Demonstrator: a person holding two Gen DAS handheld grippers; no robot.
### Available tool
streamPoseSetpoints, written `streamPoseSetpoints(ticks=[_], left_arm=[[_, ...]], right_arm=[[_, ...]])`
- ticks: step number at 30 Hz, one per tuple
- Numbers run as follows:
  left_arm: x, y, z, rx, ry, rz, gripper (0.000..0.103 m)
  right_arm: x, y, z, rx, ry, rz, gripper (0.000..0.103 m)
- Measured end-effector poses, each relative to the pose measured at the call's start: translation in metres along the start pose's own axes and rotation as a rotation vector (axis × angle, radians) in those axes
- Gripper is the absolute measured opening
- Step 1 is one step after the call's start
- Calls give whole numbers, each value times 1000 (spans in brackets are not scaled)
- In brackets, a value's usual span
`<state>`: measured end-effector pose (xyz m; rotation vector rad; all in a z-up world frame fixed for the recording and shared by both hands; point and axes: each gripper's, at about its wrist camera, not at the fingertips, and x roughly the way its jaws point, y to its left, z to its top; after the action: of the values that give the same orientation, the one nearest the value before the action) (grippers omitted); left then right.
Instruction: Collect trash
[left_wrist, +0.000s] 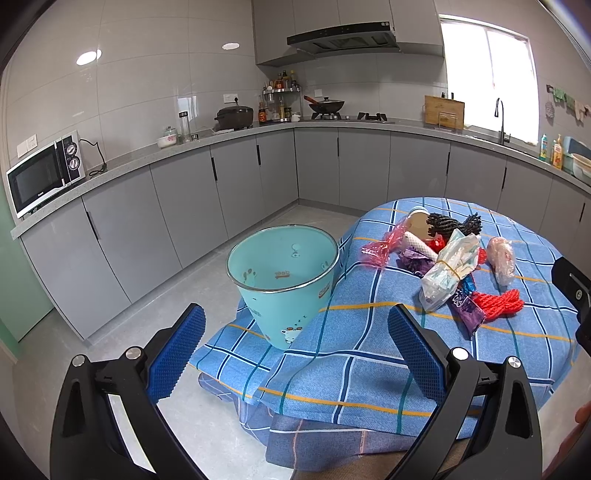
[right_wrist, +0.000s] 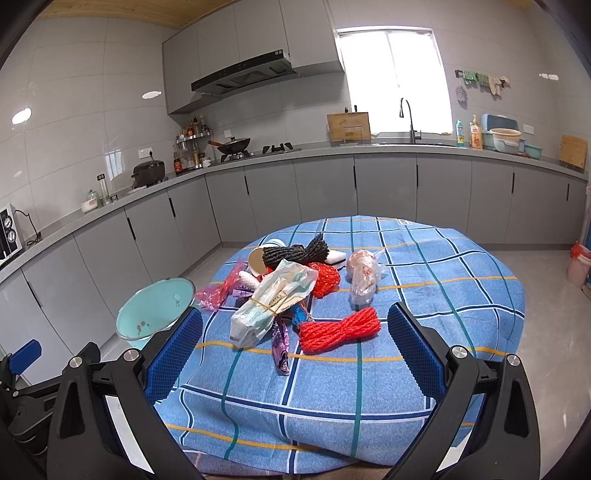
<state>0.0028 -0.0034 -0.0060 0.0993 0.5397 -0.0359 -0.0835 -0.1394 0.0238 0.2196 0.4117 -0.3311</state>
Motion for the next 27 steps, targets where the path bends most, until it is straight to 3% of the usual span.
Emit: streamPoseSetpoints(ticks=[27], left_arm=[[10, -8, -7, -2, 30, -10, 97]], right_arm=[[6, -5, -3, 21, 26, -7, 99]])
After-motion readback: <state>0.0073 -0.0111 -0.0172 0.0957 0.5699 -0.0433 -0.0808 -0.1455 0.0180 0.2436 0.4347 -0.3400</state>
